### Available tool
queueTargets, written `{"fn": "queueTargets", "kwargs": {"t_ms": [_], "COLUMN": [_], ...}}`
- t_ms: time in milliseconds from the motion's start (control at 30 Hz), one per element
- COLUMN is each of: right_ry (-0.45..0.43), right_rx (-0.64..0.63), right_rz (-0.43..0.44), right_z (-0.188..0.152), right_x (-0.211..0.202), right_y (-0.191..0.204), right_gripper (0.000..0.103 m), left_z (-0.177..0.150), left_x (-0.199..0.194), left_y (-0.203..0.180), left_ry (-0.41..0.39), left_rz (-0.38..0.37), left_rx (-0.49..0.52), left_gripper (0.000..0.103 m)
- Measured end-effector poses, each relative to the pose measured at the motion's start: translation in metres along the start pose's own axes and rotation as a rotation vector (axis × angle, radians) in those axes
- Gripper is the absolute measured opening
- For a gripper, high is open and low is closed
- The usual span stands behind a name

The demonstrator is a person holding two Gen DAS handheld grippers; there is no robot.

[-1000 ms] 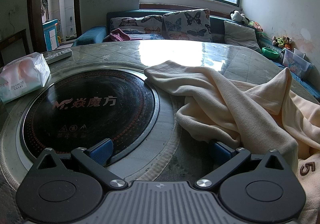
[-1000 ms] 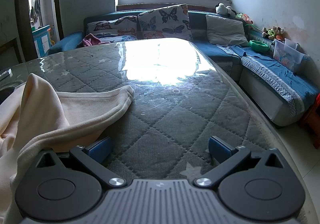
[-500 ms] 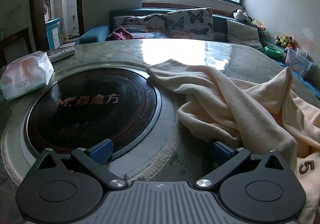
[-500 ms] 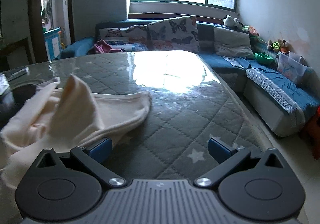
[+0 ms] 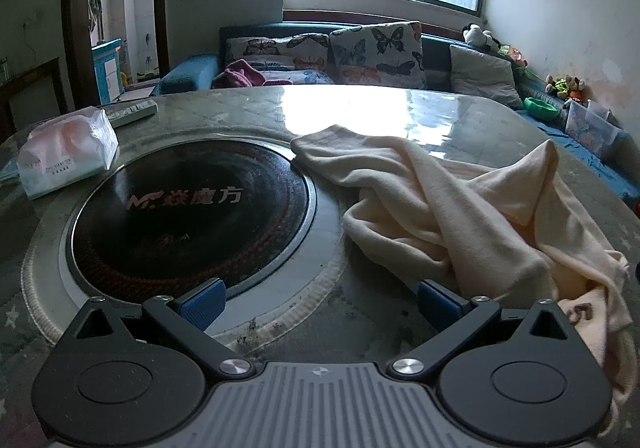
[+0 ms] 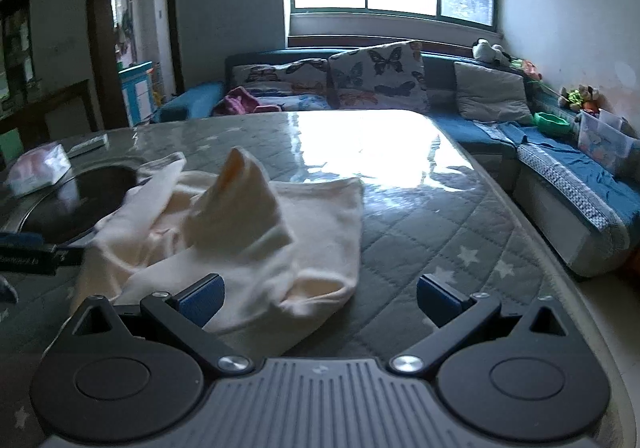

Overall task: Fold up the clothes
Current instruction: 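Move both grippers toward the crumpled cream sweatshirt on the table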

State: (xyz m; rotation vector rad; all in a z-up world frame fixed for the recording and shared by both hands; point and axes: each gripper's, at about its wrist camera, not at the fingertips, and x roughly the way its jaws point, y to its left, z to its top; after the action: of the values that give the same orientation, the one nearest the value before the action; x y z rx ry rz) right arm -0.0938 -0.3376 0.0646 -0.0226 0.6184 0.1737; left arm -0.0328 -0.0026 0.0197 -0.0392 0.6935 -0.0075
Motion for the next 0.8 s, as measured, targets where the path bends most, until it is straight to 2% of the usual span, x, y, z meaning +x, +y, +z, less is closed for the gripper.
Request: {"fn": "queueTargets", "kwargs": {"t_ms": [800], "right_ry": [0.046], "right_rx": [0.004], "right_rz": [0.073], "right_z": [-0.023], "right_x": [-0.021], "right_y": [0.032], "right_gripper": [0.103], "left_z": [-0.006], "left_x": [-0.041], "left_y": [-0.026], "left_ry": [-0.029], "left_rz": [-0.077], "left_rx": [0.045], "left_gripper": [0.103]}}
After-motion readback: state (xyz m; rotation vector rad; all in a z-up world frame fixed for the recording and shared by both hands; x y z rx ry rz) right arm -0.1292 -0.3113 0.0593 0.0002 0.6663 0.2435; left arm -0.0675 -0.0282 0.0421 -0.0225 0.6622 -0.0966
